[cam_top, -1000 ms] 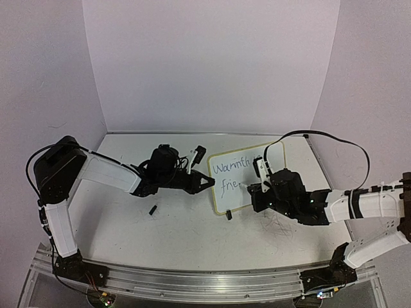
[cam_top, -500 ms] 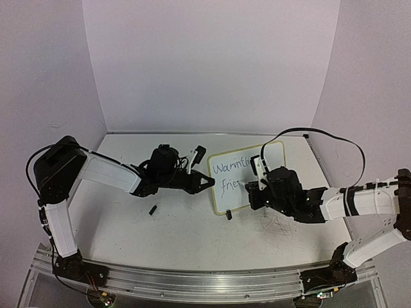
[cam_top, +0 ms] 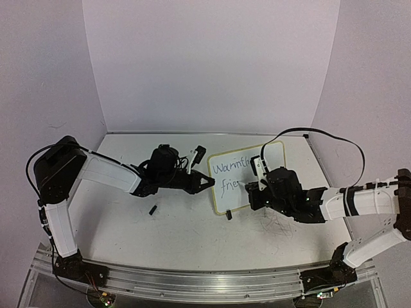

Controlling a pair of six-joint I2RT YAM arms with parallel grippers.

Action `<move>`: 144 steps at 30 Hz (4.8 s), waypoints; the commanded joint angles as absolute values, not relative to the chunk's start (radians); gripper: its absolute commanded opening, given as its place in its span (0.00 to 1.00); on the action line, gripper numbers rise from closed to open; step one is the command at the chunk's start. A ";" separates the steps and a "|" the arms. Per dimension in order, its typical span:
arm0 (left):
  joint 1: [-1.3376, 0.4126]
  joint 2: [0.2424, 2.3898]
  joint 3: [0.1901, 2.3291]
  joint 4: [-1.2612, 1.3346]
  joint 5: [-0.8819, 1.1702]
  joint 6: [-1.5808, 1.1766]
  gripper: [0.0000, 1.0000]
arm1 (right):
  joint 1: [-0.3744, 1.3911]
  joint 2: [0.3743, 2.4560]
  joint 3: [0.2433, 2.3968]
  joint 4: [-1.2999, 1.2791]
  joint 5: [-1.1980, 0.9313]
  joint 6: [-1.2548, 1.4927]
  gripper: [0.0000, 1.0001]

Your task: Write a sentence on the whiteboard

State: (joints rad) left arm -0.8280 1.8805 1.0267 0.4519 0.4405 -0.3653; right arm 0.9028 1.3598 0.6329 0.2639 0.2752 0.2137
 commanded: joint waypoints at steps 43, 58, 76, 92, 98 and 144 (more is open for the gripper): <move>-0.844 1.897 1.021 0.327 0.441 -0.324 0.00 | 0.876 1.353 0.673 0.307 0.296 0.219 0.00; -0.844 1.902 1.022 0.327 0.440 -0.322 0.00 | 0.860 1.345 0.674 0.303 0.326 0.224 0.00; -0.844 1.896 1.015 0.326 0.434 -0.321 0.00 | 0.858 1.344 0.620 0.256 0.278 0.261 0.00; -0.844 1.891 1.011 0.326 0.432 -0.322 0.00 | 0.858 1.337 0.597 0.225 0.251 0.290 0.00; -0.844 1.893 1.011 0.325 0.433 -0.324 0.00 | 0.859 1.339 0.591 0.218 0.248 0.288 0.00; -0.844 1.888 1.019 0.324 0.430 -0.321 0.00 | 0.812 1.318 0.613 0.289 0.219 0.244 0.00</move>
